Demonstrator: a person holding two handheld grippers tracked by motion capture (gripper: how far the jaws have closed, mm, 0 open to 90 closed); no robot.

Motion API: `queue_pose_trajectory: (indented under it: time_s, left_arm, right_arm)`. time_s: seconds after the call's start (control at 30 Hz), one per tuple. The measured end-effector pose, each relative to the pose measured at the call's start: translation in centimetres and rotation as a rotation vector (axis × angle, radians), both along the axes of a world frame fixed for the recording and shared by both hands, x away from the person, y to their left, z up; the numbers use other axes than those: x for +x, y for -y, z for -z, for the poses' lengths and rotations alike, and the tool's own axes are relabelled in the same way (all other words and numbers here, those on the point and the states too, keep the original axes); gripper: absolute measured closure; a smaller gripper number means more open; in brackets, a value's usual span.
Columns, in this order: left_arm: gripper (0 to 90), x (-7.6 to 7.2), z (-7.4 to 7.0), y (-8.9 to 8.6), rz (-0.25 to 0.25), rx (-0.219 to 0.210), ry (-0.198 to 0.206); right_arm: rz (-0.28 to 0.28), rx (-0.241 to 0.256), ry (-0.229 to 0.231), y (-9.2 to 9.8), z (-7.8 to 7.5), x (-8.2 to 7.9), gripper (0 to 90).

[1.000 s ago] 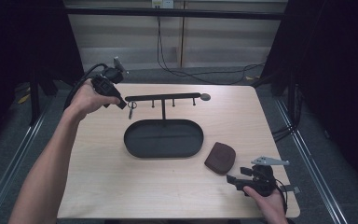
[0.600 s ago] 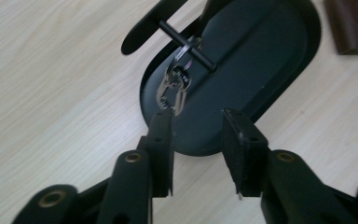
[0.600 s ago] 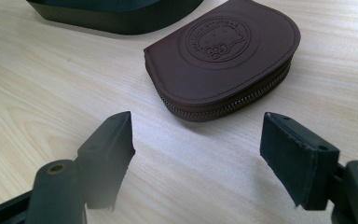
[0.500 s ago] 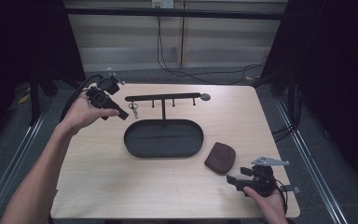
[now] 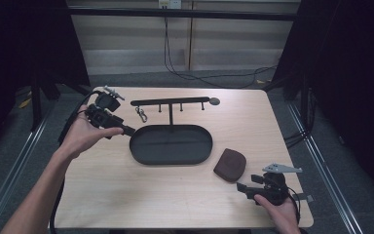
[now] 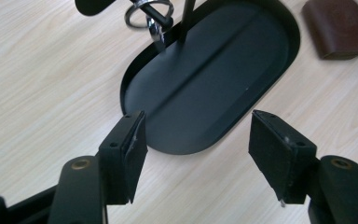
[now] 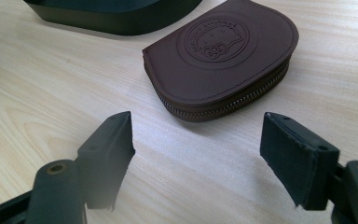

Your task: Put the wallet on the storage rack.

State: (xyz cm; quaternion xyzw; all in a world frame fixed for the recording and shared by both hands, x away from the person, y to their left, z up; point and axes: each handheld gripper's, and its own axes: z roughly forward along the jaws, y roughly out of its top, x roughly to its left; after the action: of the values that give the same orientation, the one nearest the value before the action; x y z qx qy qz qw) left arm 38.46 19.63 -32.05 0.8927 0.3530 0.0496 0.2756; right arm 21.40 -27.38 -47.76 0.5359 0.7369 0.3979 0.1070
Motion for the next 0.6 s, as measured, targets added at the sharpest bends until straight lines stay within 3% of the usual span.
queue_pose_trajectory:
  time_s: [0.2,0.27,0.4,0.47,0.6]
  left_arm:
    - [32.8,-1.4,1.2,-1.4,-0.002,-0.050,0.013]
    - [30.3,-2.3,2.4,-2.1,-0.024,-0.062,0.005]
    - [25.4,-3.2,3.4,-2.8,-0.047,-0.084,0.008]
    - [21.4,-3.7,4.1,-3.3,-0.043,-0.125,-0.011]
    - [20.2,-5.1,6.0,-3.8,-0.045,-0.166,-0.006]
  right_arm:
    - [-0.001,-0.002,-0.004,-0.1,0.0,0.2,25.6]
    - [0.003,0.001,-0.002,0.0,0.0,0.1,25.6]
    - [0.002,0.003,-0.006,0.0,0.1,0.1,25.6]
    - [0.000,0.002,-0.003,0.0,0.1,0.1,25.5]
    - [-0.001,0.007,0.001,0.0,0.0,0.1,25.0]
